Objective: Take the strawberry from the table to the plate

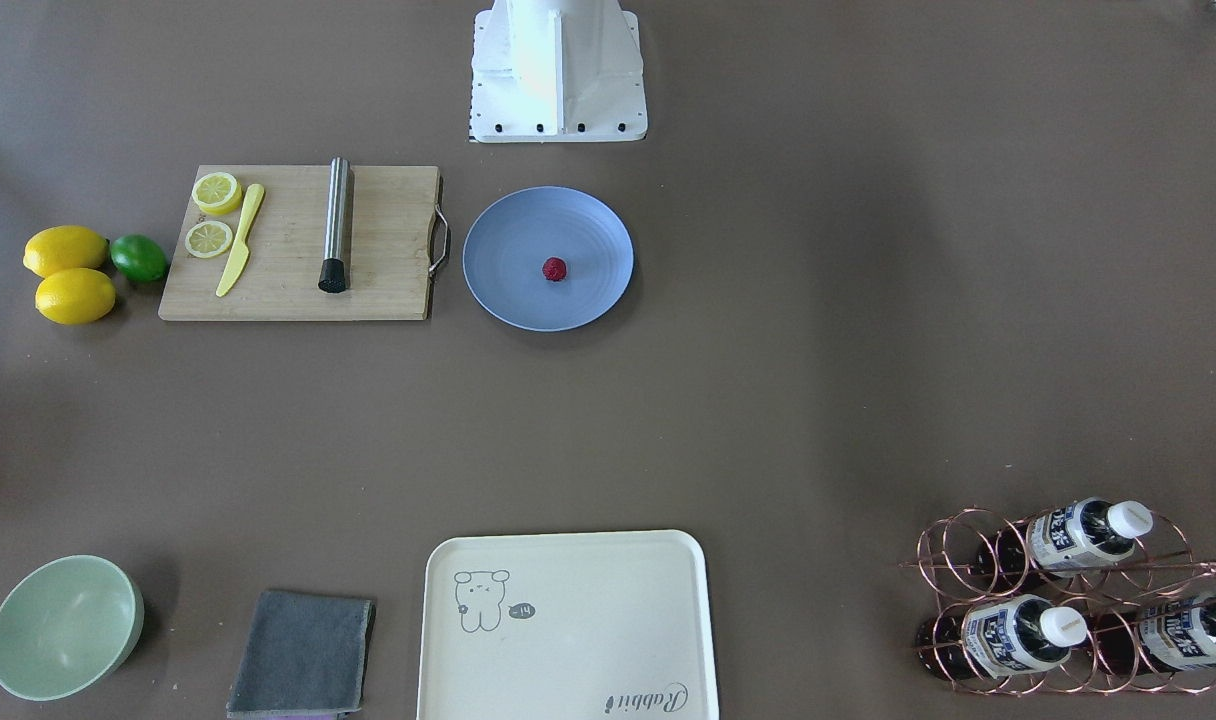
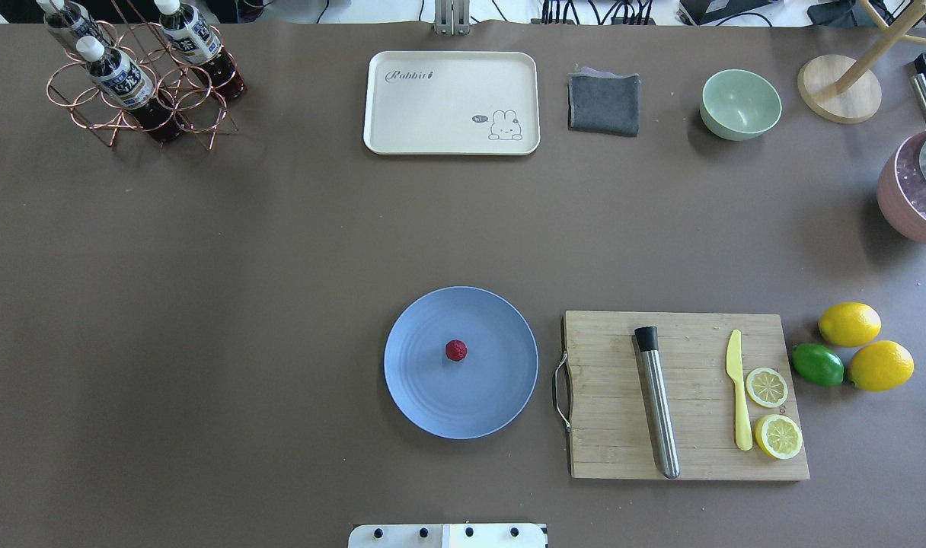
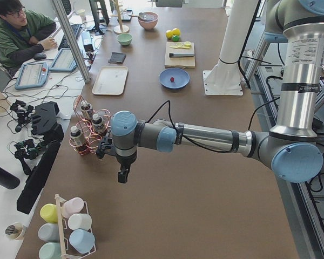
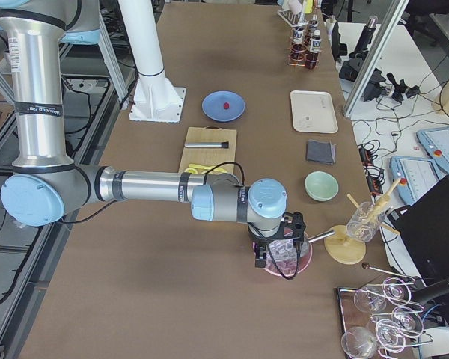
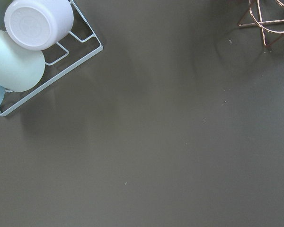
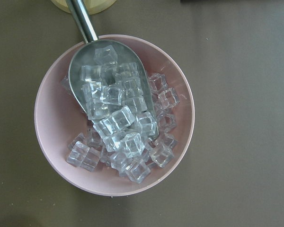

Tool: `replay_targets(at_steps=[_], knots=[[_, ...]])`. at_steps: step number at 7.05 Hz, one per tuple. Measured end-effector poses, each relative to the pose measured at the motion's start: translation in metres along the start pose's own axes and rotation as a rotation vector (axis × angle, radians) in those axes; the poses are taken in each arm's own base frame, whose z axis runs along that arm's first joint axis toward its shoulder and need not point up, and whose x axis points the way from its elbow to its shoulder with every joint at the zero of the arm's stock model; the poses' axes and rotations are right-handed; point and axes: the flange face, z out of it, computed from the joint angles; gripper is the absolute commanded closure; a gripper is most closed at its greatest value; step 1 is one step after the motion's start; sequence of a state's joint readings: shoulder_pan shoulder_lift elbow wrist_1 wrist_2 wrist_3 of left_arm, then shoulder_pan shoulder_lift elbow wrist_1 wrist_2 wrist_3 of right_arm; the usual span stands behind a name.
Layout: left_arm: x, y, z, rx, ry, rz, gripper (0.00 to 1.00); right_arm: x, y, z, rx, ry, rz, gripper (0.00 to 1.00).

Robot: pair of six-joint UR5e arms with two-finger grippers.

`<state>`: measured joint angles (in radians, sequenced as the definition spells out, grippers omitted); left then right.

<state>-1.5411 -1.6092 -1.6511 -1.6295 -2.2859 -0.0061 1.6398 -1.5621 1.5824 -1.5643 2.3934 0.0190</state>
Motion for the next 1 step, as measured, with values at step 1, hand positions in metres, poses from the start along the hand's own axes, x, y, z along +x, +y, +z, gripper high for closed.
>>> replay_targets(at_steps=[1], knots=[[0.0000,0.0000,0.0002,0.000,0.000,0.000,0.02,-0.0006,-0.0003,0.0000,0.000,-0.006,-0.001,0.00]])
